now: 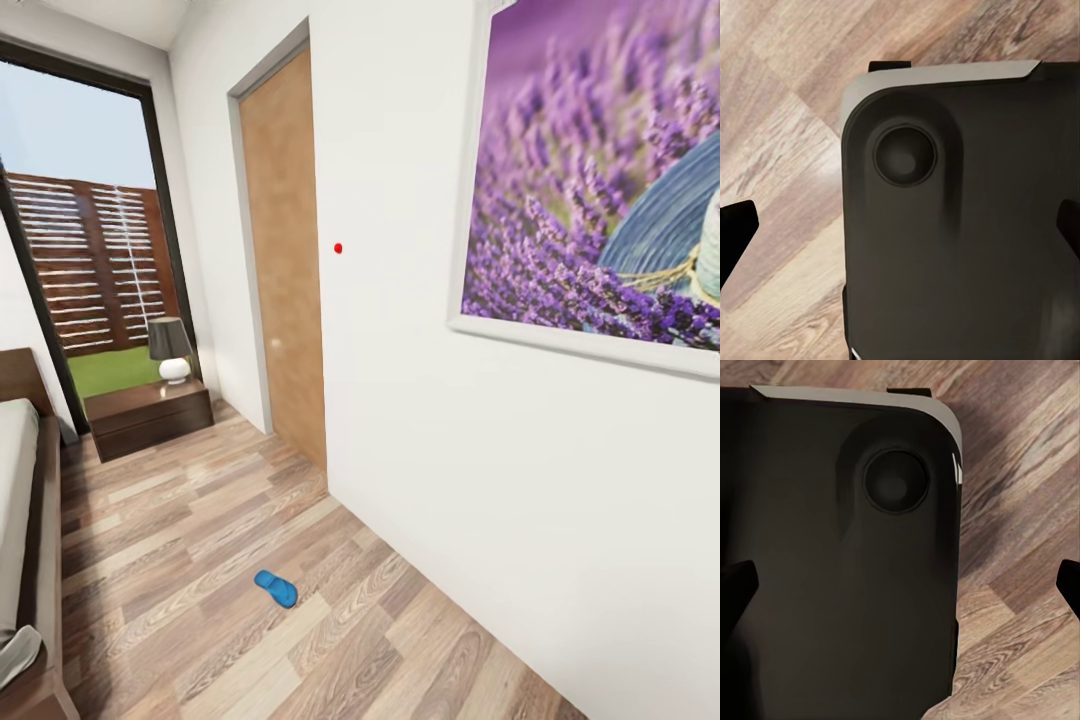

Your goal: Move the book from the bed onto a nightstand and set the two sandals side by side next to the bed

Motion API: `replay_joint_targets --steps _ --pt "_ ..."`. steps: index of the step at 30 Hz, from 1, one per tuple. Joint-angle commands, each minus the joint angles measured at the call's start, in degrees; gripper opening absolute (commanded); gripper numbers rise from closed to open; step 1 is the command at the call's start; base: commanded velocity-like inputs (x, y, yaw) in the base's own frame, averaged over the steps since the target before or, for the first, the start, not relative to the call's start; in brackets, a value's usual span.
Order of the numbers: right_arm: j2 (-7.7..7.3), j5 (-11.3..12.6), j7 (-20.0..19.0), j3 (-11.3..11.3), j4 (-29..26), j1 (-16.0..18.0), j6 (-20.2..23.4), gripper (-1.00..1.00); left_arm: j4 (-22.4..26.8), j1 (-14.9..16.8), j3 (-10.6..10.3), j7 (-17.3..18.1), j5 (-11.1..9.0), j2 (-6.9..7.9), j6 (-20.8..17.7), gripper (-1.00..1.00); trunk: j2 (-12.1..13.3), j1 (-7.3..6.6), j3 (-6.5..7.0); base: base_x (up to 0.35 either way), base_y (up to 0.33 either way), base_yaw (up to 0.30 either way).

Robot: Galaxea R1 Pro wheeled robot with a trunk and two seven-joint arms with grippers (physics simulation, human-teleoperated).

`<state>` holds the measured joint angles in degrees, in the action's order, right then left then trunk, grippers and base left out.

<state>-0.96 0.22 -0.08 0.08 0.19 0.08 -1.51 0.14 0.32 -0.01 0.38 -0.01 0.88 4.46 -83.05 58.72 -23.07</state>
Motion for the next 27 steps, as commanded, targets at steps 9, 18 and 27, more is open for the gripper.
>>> replay_joint_targets --steps 9,18,27 --pt "0.00 0.03 -0.01 0.01 -0.10 0.01 -0.16 1.00 -0.04 0.03 -0.21 0.03 0.19 0.05 0.20 1.00 -0.03 0.00 0.61 0.139 0.051 0.000" --pt "0.00 0.04 -0.01 0.01 -0.17 0.01 -0.16 1.00 -0.05 0.03 -0.31 -0.02 0.25 0.02 0.26 1.00 -0.03 0.00 0.79 0.120 0.041 0.000" --pt "0.00 0.04 -0.01 0.01 -0.19 0.01 -0.16 1.00 -0.05 0.03 -0.34 -0.03 0.27 0.02 0.26 1.00 -0.03 0.00 0.84 0.038 0.010 0.000"
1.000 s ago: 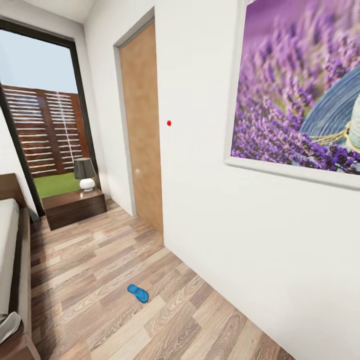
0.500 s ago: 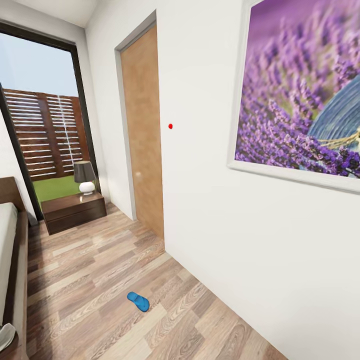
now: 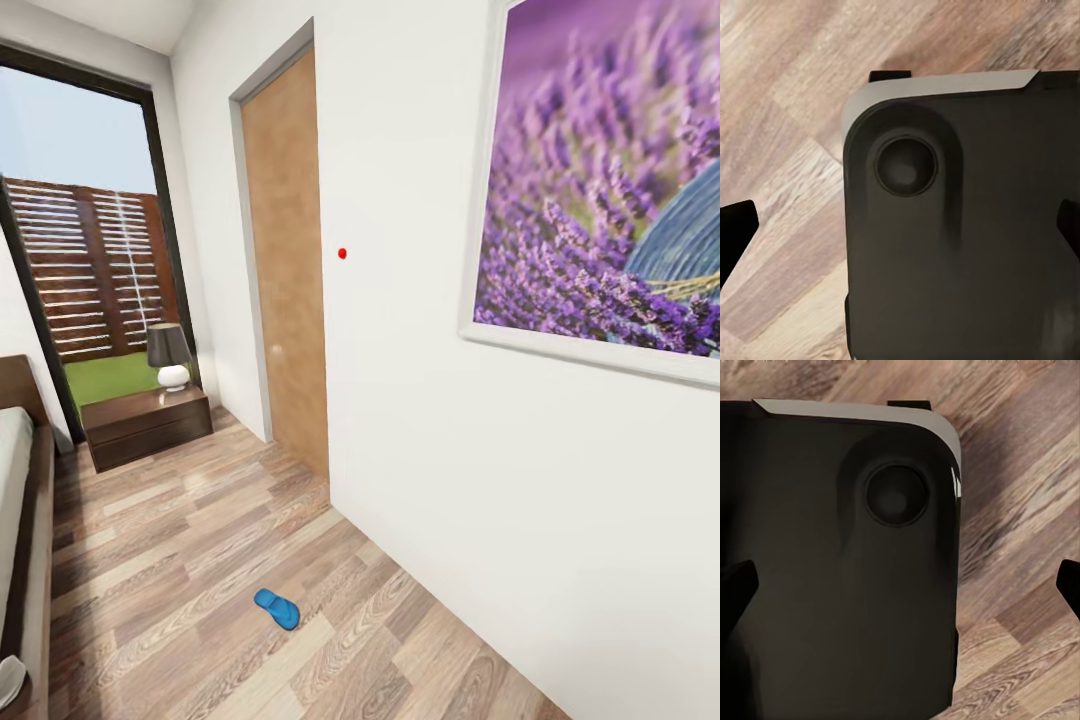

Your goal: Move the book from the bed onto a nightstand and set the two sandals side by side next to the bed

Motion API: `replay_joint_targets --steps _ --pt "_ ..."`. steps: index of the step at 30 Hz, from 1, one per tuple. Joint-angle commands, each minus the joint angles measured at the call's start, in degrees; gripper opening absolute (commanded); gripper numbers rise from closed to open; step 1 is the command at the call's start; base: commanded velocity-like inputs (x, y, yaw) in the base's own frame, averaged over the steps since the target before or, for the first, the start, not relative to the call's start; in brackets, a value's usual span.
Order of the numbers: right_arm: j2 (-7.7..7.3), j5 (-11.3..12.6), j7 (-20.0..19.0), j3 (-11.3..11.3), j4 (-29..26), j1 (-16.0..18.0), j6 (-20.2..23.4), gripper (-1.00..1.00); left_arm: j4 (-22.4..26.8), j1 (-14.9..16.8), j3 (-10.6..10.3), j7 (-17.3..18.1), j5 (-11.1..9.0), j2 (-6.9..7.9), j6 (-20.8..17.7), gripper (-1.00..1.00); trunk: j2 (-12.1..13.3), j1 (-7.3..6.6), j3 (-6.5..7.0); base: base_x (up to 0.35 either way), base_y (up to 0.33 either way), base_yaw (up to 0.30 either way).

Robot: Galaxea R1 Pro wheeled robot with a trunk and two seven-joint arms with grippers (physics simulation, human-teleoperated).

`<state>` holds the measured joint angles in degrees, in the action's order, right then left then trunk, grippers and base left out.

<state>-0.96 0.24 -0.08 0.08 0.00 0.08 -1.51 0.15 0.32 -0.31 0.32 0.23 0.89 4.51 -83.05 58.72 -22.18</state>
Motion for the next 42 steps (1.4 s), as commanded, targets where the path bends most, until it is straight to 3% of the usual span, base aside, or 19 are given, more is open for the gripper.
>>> replay_joint_targets --steps 1,23,34,42 --pt "0.00 0.03 -0.01 0.01 0.02 0.01 -0.16 1.00 -0.05 0.03 -0.03 0.03 0.03 0.00 0.21 1.00 -0.03 0.01 -0.05 0.065 0.003 0.000" --pt "0.00 0.00 -0.01 0.01 0.01 0.01 -0.16 1.00 0.30 0.41 -0.12 0.15 0.03 -0.07 0.14 1.00 -0.03 0.01 -0.04 0.020 0.001 0.000" --pt "0.00 0.01 -0.01 -0.02 0.00 0.01 -0.16 1.00 2.53 3.75 -0.12 0.28 0.03 -0.11 -1.07 1.00 -0.03 0.01 -0.04 0.001 0.000 0.000" --pt "0.00 0.02 -0.01 0.00 0.00 0.01 -0.16 1.00 3.44 6.67 -0.11 0.26 0.06 -0.10 -4.17 1.00 -0.03 0.01 -0.04 0.000 0.000 0.000"
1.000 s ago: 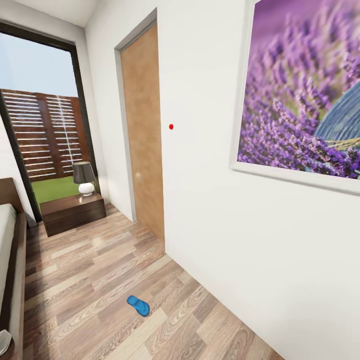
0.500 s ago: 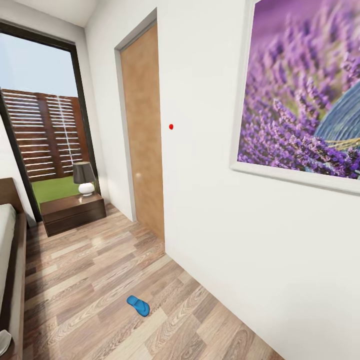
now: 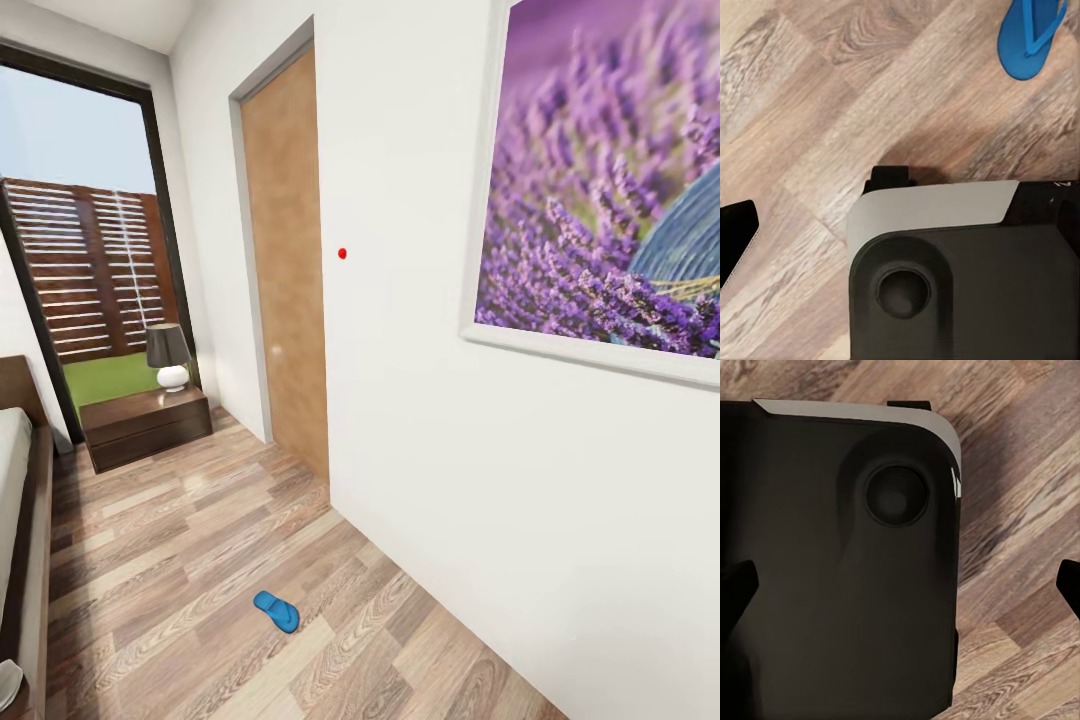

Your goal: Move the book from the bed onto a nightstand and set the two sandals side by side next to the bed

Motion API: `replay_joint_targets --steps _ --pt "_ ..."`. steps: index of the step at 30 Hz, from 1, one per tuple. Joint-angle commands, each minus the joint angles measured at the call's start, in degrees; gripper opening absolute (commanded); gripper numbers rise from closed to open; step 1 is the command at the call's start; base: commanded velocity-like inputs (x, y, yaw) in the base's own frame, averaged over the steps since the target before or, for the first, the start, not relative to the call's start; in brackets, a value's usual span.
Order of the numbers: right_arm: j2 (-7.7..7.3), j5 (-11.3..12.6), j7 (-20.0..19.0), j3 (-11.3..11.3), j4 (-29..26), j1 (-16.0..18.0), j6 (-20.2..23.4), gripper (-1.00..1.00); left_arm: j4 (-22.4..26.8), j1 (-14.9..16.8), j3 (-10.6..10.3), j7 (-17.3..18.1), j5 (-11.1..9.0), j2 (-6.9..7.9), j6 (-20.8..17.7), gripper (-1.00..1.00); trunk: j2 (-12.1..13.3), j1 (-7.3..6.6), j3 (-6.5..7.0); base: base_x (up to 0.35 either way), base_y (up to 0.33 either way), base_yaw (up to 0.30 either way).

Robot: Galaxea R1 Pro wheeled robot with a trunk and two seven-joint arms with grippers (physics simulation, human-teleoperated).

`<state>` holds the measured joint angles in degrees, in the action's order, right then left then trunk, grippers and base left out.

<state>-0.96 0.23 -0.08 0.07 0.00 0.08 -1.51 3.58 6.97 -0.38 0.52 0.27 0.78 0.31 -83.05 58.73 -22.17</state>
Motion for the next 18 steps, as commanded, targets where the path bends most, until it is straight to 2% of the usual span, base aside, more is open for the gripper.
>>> replay_joint_targets --steps 1,9,18 --pt "0.00 0.01 -0.01 0.01 0.00 0.01 -0.16 1.00 0.10 0.61 -0.02 0.04 0.02 0.01 -0.74 1.00 -0.03 0.00 -0.05 0.000 0.000 0.000" --pt "0.00 0.01 -0.01 0.01 0.00 0.01 -0.16 1.00 0.43 3.30 0.02 0.00 0.04 -0.05 -3.40 1.00 -0.03 0.00 -0.05 0.000 0.000 0.000" --pt "0.00 0.03 -0.01 0.01 -0.01 0.01 -0.16 1.00 0.52 4.22 0.00 -0.08 0.07 -0.05 -3.71 1.00 -0.03 0.00 -0.05 0.000 0.000 0.000"
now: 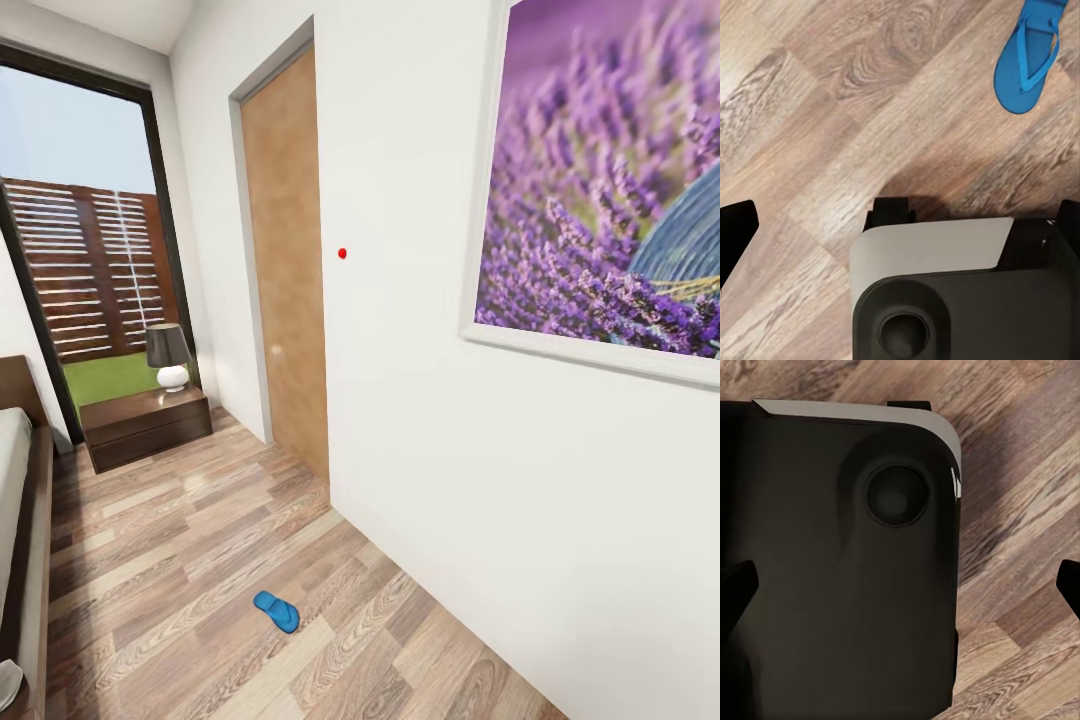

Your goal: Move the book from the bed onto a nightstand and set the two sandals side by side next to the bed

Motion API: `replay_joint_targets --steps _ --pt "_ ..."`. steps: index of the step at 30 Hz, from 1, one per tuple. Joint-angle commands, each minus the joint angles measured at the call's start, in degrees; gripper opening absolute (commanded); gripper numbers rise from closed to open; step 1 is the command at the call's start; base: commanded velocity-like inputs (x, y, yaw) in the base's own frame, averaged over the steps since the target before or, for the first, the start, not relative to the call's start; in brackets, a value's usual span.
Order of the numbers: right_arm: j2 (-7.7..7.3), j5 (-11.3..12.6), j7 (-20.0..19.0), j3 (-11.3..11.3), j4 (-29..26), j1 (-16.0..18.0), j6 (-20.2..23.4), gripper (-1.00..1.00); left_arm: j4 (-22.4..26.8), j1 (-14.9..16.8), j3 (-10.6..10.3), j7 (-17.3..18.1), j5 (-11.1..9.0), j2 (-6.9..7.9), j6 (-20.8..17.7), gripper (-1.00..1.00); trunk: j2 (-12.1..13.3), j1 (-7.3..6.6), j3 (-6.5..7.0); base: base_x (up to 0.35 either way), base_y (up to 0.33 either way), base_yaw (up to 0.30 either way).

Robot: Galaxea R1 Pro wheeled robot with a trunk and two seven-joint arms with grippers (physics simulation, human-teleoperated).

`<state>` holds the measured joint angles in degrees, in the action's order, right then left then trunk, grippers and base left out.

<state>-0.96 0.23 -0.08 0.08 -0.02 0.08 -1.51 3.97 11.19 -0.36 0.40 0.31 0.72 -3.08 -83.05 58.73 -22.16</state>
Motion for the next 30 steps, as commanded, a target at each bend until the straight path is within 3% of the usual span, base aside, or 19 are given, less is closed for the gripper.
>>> replay_joint_targets --steps 1,30 --pt "0.01 0.03 -0.01 0.01 -0.01 0.01 -0.16 1.00 0.13 0.06 -0.04 0.01 0.03 0.02 -0.26 1.00 -0.03 0.00 -0.05 0.000 0.000 0.000" --pt "0.05 -0.01 -0.01 0.06 -0.07 0.01 -0.23 1.00 0.22 0.32 -0.15 -0.43 0.11 0.00 0.04 1.00 -0.03 0.00 -0.05 0.061 0.044 -0.015"
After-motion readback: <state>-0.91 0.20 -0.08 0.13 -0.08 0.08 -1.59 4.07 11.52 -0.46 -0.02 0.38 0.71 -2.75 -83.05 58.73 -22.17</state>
